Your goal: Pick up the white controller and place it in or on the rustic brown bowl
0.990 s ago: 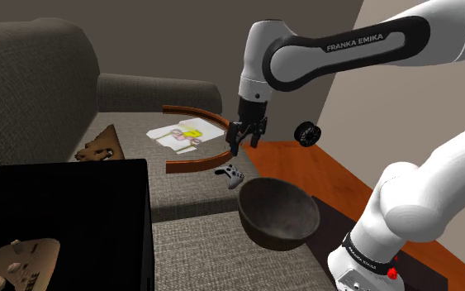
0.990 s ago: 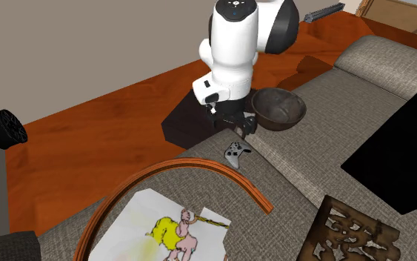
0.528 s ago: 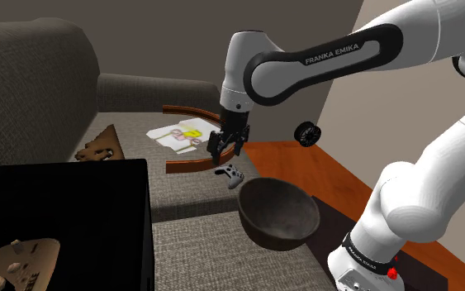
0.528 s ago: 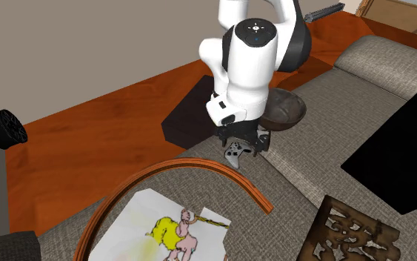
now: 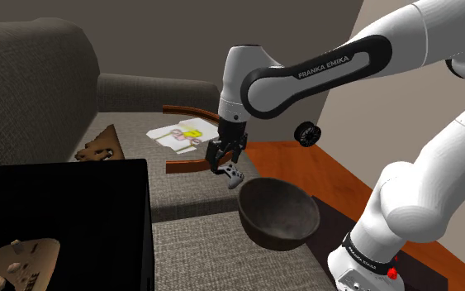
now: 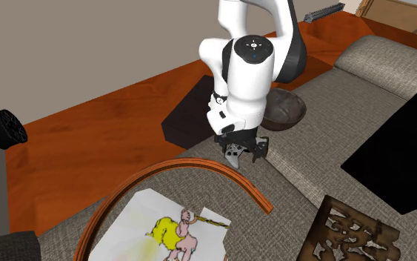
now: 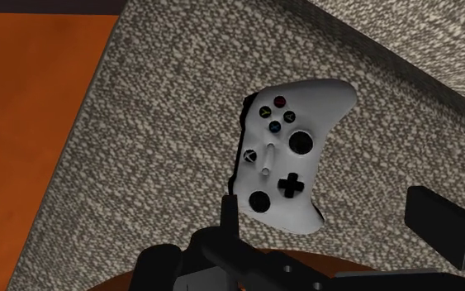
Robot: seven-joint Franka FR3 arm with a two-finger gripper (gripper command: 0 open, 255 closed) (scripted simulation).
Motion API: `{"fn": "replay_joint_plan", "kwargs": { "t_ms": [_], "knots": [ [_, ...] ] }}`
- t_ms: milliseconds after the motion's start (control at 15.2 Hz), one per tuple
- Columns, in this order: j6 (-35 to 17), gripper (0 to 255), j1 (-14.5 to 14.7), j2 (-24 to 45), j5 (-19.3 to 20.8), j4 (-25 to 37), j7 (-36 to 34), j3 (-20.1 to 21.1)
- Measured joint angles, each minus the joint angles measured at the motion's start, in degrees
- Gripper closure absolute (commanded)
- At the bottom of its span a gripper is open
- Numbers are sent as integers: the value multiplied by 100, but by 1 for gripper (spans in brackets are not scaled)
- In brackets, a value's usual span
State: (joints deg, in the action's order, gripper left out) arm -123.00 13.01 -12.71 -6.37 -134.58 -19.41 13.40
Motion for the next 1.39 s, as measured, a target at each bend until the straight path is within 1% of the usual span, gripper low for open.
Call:
{"fn": "replay_joint_plan", "kwargs": {
  "t_ms": [198,264,858,1056,1122,1188,1254,1386],
  "knots": [
    [-8,0,0,5,1,-1,0,1],
    [-8,255,0,5,1,-1,0,1],
    [-50,255,14,-59,-15,25,-10,13],
    [82,255,1,-49,-5,83,-1,-1],
    [83,0,1,-49,-5,83,-1,-1],
    [83,0,1,-49,-5,83,-1,-1],
    [245,0,27,-68,-40,132,129,-22],
    [742,0,82,-104,-112,278,515,-88]
  ]
}}
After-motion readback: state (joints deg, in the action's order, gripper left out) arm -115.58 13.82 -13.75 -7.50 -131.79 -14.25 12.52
